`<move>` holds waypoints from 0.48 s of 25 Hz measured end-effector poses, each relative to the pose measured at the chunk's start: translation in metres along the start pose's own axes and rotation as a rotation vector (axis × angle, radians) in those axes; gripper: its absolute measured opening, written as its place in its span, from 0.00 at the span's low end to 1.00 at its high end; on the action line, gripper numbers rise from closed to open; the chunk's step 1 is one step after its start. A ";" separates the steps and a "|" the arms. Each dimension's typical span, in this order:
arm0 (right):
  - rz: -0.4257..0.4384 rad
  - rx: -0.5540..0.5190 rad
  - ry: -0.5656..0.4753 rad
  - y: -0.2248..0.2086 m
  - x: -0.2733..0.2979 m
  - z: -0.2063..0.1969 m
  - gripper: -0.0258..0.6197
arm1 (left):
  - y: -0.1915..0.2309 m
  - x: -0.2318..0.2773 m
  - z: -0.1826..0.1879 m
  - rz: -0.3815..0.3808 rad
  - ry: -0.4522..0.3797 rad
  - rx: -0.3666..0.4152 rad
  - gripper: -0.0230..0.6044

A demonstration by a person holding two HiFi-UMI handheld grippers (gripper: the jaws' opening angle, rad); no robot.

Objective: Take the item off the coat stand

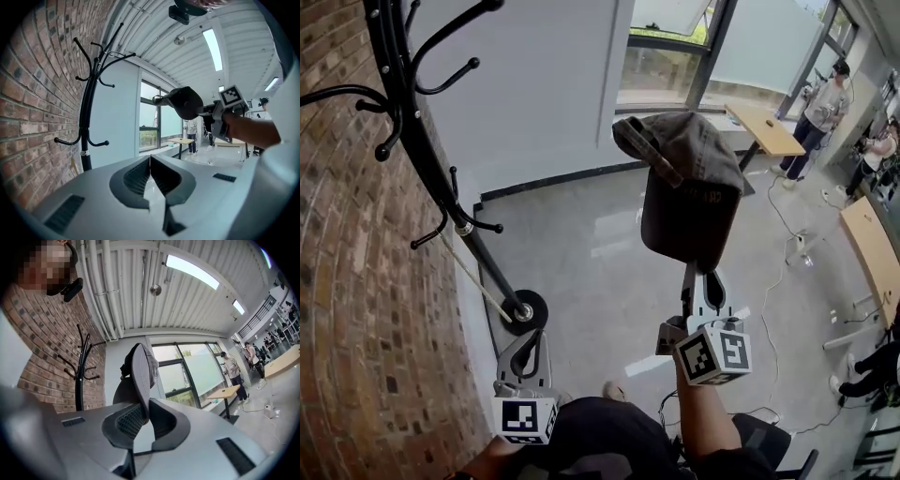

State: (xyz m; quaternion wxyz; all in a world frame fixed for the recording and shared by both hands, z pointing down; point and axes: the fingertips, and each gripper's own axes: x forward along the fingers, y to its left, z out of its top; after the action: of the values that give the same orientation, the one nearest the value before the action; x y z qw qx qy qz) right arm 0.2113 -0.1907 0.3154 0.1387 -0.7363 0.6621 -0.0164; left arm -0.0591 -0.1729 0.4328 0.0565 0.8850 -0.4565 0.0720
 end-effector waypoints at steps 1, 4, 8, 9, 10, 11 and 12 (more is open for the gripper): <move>-0.016 0.007 0.038 -0.011 -0.012 -0.013 0.09 | -0.007 0.004 -0.005 -0.009 0.009 0.002 0.08; -0.053 0.014 0.144 -0.041 -0.048 -0.047 0.09 | -0.027 0.015 -0.017 -0.028 0.034 0.008 0.08; -0.094 0.015 0.267 -0.074 -0.093 -0.084 0.09 | -0.050 0.028 -0.040 -0.041 0.094 0.017 0.08; -0.102 0.015 0.292 -0.081 -0.102 -0.092 0.09 | -0.056 0.031 -0.046 -0.044 0.108 0.015 0.08; -0.110 0.016 0.315 -0.087 -0.110 -0.100 0.09 | -0.061 0.034 -0.050 -0.047 0.118 0.010 0.08; -0.117 0.018 0.337 -0.093 -0.118 -0.108 0.09 | -0.066 0.036 -0.054 -0.049 0.124 0.002 0.08; -0.125 0.022 0.358 -0.099 -0.126 -0.115 0.09 | -0.070 0.039 -0.056 -0.049 0.129 -0.007 0.08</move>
State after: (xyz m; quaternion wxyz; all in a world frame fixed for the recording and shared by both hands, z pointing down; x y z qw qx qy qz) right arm 0.2681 -0.0796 0.4681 0.0257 -0.7596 0.6291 -0.1630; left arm 0.0159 -0.1539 0.4929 0.0905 0.8892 -0.4305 0.1259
